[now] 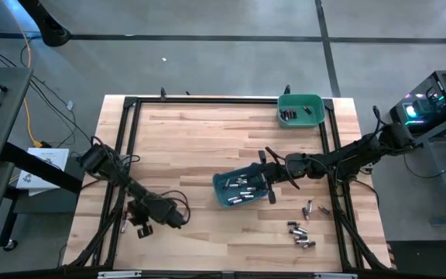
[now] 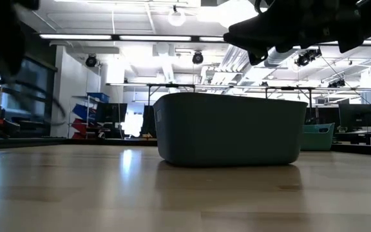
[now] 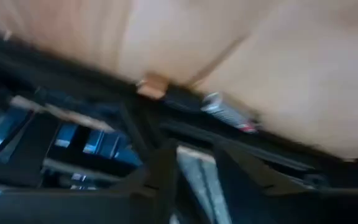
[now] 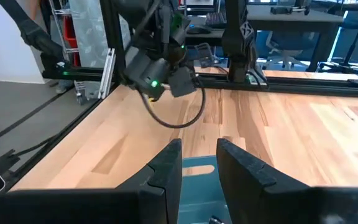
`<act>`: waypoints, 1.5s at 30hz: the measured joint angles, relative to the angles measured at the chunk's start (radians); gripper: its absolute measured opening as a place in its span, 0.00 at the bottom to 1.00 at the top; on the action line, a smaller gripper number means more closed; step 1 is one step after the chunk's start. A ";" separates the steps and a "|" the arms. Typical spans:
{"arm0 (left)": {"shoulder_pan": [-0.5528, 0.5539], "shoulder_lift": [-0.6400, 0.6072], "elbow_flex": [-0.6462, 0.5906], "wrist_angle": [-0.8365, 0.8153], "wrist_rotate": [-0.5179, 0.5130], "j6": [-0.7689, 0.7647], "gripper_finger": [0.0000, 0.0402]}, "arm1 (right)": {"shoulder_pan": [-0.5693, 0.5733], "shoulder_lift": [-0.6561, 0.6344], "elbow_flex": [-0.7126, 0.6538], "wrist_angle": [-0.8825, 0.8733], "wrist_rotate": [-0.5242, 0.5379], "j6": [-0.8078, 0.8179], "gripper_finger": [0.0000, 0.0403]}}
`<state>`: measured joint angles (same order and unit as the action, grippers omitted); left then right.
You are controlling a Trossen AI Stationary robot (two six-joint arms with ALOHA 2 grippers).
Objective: Sort batteries
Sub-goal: Put the black battery into the green bin
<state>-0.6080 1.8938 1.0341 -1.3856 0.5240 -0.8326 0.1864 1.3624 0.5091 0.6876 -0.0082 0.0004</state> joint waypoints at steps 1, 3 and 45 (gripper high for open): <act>-0.004 0.000 -0.016 -0.005 0.001 0.000 0.19 | 0.000 0.000 0.000 0.000 0.000 0.000 0.23; -0.010 0.000 -0.044 -0.004 0.001 0.000 0.07 | 0.000 0.000 0.000 -0.001 0.000 0.001 0.23; -0.065 -0.391 -0.073 0.196 -0.418 -0.918 0.39 | -0.002 0.000 0.000 -0.018 0.026 0.045 0.23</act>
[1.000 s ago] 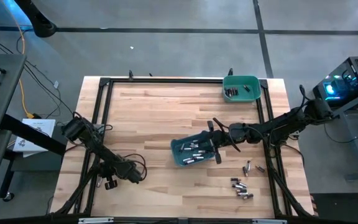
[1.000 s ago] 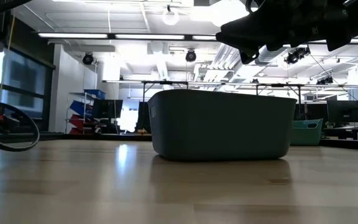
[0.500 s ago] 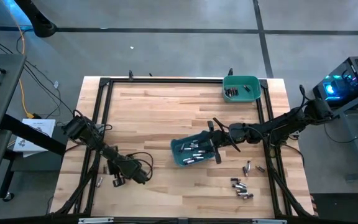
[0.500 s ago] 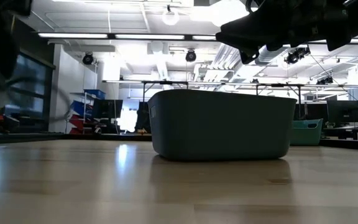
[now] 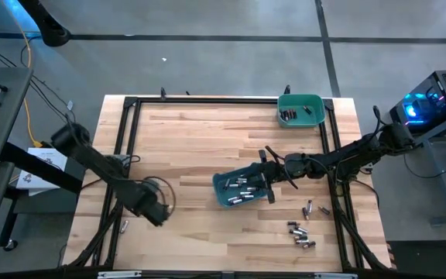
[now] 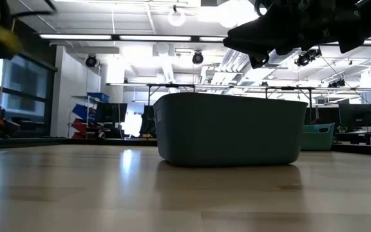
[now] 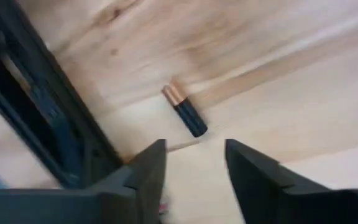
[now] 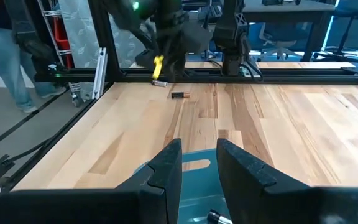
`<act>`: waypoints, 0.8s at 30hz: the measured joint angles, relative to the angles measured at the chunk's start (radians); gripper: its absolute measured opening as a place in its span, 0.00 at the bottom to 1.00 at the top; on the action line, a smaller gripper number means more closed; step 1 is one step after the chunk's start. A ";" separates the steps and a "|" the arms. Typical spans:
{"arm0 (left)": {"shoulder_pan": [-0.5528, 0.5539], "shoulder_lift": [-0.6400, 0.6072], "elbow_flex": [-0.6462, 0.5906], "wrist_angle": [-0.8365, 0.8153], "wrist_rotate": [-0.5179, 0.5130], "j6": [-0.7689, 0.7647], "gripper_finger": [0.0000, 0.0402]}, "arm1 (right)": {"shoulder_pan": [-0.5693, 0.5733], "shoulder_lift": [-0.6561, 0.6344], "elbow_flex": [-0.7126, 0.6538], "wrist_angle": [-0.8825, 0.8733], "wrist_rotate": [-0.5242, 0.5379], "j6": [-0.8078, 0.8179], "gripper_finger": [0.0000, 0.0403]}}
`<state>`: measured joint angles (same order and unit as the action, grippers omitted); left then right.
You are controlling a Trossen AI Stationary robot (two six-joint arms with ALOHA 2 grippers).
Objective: Sort batteries
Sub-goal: Put the black battery into the green bin
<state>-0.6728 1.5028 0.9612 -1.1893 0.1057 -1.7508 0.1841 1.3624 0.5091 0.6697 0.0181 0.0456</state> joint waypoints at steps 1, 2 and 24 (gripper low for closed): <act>-0.015 -0.031 -0.020 0.029 -0.016 -0.082 0.44 | 0.000 0.000 0.000 -0.001 0.000 0.000 0.23; -0.028 -0.057 -0.040 0.063 -0.032 -0.154 0.47 | 0.000 0.000 0.000 -0.001 0.000 0.000 0.23; 0.035 0.014 -0.214 0.432 -0.188 -0.246 0.36 | 0.000 0.000 0.000 -0.039 0.000 -0.002 0.23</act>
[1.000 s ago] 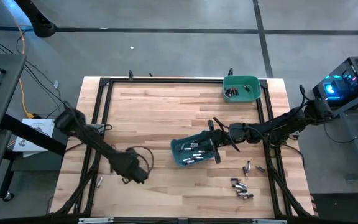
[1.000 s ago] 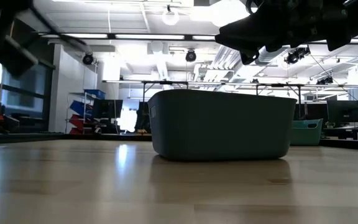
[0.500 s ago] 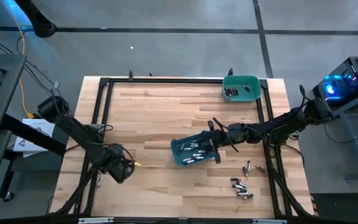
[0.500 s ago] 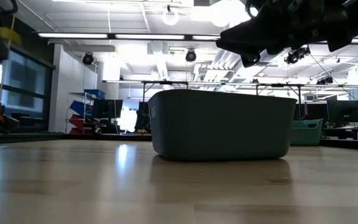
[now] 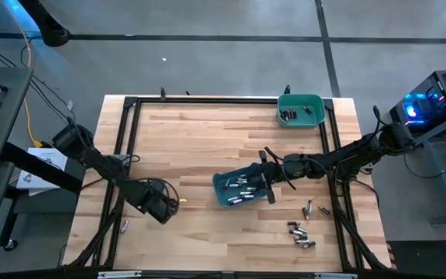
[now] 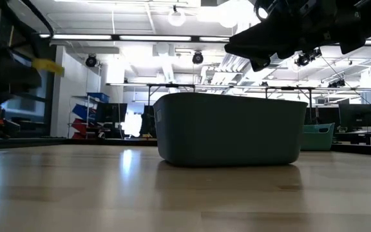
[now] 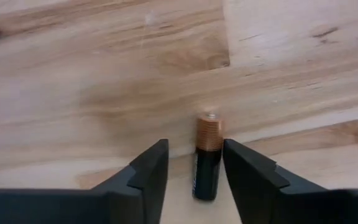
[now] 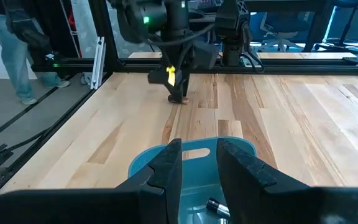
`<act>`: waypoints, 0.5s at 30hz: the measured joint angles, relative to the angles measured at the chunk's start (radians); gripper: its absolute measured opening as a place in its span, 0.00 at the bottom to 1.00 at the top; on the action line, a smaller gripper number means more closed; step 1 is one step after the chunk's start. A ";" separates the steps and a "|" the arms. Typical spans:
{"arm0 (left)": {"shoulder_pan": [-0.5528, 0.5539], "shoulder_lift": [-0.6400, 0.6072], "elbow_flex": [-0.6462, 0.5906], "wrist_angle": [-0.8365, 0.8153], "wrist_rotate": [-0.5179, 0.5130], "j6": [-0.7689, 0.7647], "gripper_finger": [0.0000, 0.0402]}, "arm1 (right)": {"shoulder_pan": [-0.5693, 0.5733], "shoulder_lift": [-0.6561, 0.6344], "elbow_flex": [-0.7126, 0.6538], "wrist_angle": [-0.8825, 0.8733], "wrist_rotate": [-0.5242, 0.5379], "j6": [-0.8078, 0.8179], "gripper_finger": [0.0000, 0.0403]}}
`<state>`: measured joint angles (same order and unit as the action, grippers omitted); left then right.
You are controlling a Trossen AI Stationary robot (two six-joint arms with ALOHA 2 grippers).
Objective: Sort batteries
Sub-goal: Put the black battery into the green bin
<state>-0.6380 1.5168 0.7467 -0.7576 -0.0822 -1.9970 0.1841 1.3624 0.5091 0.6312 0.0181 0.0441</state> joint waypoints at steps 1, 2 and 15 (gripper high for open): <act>0.004 0.014 0.000 0.013 0.000 0.014 0.34 | 0.000 0.000 0.000 0.000 0.000 0.000 0.23; 0.007 0.024 0.000 0.022 0.003 0.028 0.31 | 0.000 0.000 0.000 0.000 0.000 0.000 0.23; 0.011 0.046 0.002 0.039 -0.003 0.071 0.09 | 0.000 0.000 0.000 -0.007 0.000 0.000 0.23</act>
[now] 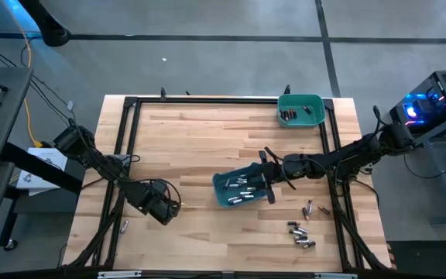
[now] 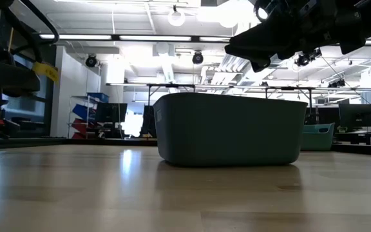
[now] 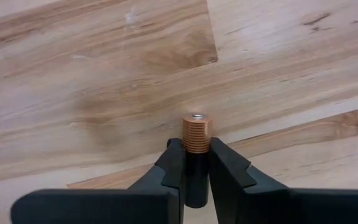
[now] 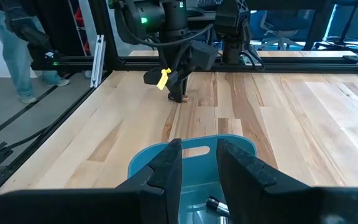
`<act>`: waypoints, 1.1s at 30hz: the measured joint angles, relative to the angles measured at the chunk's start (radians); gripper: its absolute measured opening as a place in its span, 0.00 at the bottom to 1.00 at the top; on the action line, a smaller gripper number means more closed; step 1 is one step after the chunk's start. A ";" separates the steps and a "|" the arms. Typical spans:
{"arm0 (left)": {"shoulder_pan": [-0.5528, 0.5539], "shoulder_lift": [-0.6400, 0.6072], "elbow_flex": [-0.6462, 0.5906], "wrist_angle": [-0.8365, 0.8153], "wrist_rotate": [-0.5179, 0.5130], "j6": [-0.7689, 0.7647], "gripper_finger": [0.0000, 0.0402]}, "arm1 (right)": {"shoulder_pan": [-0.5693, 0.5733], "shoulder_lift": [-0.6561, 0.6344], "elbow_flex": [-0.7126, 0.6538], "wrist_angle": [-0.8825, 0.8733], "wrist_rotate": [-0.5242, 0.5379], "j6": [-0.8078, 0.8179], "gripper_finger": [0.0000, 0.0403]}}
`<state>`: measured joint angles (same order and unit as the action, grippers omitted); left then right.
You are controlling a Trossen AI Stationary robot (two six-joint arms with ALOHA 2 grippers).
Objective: Sort batteries
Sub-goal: Put the black battery into the green bin
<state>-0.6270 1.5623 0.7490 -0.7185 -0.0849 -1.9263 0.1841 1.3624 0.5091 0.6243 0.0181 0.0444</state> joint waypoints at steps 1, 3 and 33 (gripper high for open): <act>0.000 0.000 0.000 0.000 0.000 -0.001 0.09 | 0.000 0.000 0.000 0.000 0.000 0.000 0.23; 0.000 0.000 0.000 0.000 -0.003 -0.006 0.09 | 0.000 0.000 0.000 0.000 0.000 -0.001 0.23; 0.136 -0.214 0.021 0.911 -0.884 1.337 0.09 | -0.001 0.000 0.000 0.228 -0.011 0.027 0.36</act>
<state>-0.4910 1.3479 0.7704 0.1926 -0.9689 -0.5888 0.1833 1.3621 0.5095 0.8519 0.0072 0.0712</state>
